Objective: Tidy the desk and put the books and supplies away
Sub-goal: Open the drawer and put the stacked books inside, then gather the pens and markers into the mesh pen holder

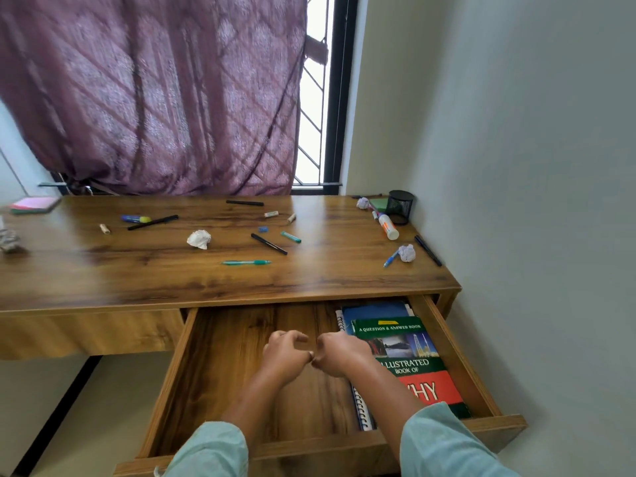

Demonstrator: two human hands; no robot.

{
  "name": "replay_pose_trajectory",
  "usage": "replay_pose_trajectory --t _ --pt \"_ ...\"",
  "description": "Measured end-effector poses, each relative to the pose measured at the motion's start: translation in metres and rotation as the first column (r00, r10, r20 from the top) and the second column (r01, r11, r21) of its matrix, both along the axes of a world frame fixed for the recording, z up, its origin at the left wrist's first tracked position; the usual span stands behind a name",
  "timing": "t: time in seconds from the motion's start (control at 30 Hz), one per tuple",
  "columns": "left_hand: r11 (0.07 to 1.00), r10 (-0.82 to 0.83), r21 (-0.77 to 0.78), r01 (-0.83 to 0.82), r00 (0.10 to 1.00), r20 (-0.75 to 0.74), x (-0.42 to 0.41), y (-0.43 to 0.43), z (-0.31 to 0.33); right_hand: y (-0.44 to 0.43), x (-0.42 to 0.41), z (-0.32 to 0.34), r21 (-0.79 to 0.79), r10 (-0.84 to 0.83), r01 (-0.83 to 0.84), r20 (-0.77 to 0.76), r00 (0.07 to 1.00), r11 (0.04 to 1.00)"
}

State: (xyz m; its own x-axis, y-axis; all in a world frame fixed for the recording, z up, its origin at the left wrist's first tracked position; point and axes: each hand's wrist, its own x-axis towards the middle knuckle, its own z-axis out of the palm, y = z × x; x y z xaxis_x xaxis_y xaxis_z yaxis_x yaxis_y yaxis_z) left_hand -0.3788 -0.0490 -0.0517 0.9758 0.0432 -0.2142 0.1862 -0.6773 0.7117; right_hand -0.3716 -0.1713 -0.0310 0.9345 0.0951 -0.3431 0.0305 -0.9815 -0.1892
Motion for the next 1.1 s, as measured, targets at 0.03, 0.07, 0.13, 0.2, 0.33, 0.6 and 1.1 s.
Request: replay_pose_trajectory --t 0.03,0.07,0.13,0.2,0.33,0.6,1.1 --pt "1.0 0.004 -0.011 -0.004 1.0 0.021 0.007 0.001 0.007 0.0 0.005 0.004 0.032 -0.007 0.007 0.017 1.0 0.999" --pt "1.0 0.008 -0.027 -0.007 0.999 0.041 0.014 0.001 0.014 -0.002 0.009 0.008 0.06 -0.02 0.018 0.035 0.999 0.998" --pt "0.998 0.013 -0.055 -0.009 0.997 0.073 0.029 -0.001 0.029 -0.009 0.02 0.016 0.107 -0.053 0.045 0.073 0.996 0.993" --pt "0.998 -0.006 -0.054 0.011 0.996 0.092 0.045 -0.004 0.042 -0.02 0.033 0.025 0.145 -0.092 0.078 0.091 0.992 0.986" --pt "0.99 -0.015 -0.137 0.03 0.993 0.114 0.076 -0.02 0.059 -0.047 0.065 0.043 0.203 -0.159 0.132 0.125 0.979 0.97" --pt "0.978 -0.029 -0.206 0.047 0.996 0.089 0.171 -0.057 0.079 -0.117 0.164 0.077 0.255 -0.323 0.264 0.225 0.919 0.93" --pt "0.954 0.085 -0.289 -0.081 0.996 0.003 0.332 -0.143 0.073 -0.239 0.375 0.078 0.153 -0.396 0.372 0.499 0.771 0.916"
